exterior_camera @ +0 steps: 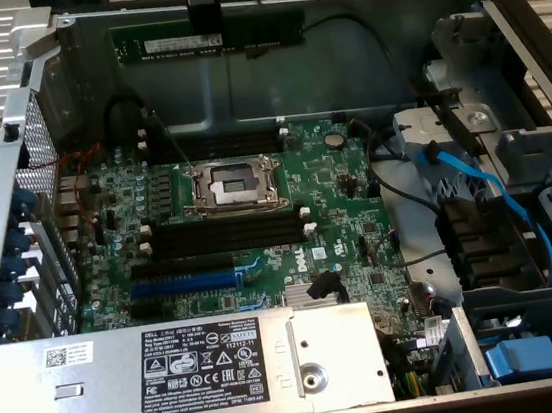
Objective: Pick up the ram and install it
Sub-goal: 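Pick up the ram and move it above insertion slot, then insert the ram into the slot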
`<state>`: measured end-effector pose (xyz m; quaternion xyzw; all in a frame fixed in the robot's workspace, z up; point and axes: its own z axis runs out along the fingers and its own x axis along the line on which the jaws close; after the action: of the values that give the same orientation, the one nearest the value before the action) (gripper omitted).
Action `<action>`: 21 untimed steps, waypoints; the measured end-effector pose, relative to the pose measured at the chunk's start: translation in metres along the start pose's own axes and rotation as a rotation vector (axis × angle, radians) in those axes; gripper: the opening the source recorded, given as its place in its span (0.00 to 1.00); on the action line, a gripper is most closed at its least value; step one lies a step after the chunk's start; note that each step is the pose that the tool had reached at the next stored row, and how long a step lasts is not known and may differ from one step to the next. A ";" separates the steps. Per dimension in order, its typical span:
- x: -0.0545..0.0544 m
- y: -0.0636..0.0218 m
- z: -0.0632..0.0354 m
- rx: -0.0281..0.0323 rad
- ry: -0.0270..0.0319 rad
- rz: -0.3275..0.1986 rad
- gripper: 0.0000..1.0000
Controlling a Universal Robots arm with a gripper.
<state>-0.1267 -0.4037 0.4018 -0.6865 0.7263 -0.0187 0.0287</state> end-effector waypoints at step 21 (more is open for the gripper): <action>0.000 0.0001 0.0018 -0.0128 -0.0070 -0.075 0.12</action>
<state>-0.1266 -0.4038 0.3999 -0.7134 0.7001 -0.0127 0.0261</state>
